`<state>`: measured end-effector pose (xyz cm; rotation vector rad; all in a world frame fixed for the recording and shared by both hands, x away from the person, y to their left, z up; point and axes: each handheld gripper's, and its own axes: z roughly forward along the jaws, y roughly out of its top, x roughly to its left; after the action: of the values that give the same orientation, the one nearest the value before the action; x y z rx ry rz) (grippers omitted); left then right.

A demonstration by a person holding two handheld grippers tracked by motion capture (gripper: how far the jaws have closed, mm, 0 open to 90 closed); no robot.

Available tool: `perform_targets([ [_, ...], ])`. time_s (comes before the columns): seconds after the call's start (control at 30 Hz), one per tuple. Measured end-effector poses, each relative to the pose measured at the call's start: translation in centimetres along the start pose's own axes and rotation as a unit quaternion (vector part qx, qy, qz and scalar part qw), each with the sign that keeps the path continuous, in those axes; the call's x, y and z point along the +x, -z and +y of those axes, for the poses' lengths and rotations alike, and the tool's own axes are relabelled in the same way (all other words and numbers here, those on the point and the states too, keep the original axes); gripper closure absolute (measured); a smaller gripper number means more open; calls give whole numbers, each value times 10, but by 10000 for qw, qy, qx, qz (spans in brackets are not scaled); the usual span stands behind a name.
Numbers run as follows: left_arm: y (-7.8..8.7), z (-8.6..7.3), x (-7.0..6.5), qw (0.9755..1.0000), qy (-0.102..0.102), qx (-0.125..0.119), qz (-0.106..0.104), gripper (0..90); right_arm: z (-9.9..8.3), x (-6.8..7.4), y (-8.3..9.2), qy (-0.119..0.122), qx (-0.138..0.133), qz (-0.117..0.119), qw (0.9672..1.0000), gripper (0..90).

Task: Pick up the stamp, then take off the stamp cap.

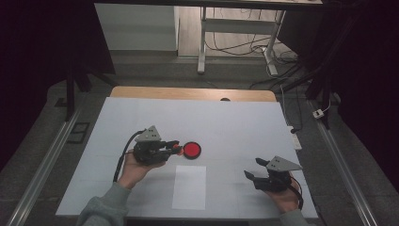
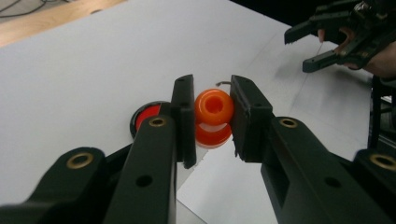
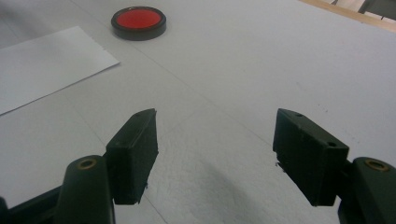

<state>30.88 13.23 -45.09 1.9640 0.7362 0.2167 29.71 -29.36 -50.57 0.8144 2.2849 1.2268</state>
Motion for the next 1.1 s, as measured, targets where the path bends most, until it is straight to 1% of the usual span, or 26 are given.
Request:
perform_targets([
  [0.1,-4,-1,0,10000,2,52,-32,724,0,0,0,4,-15,4,10000,301],
  [0.27,-5,-1,0,10000,4,54,-36,724,0,0,1,8,11,-25,10000,301],
  [0.33,-5,-1,0,10000,5,59,-52,724,0,0,0,6,-22,11,10000,302],
  [0.47,-6,-1,0,9999,5,81,-63,724,0,1,0,6,-15,10,10000,302],
  [0.67,-8,-1,-2,9999,-35,95,-92,724,1,1,0,38,-21,4,10000,302],
  [0.9,-11,0,-2,9998,-29,96,-173,724,7,5,-2,50,-79,59,9999,303],
  [0.97,-12,0,-2,9997,-60,118,-196,724,8,5,-2,69,-63,45,9999,303],
  [1.07,-14,1,-1,9997,-45,100,-224,724,10,7,-4,48,-92,63,9999,304],
  [1.1,-13,1,-1,9997,-70,116,-225,724,10,7,-4,17,-80,89,9999,305],
])
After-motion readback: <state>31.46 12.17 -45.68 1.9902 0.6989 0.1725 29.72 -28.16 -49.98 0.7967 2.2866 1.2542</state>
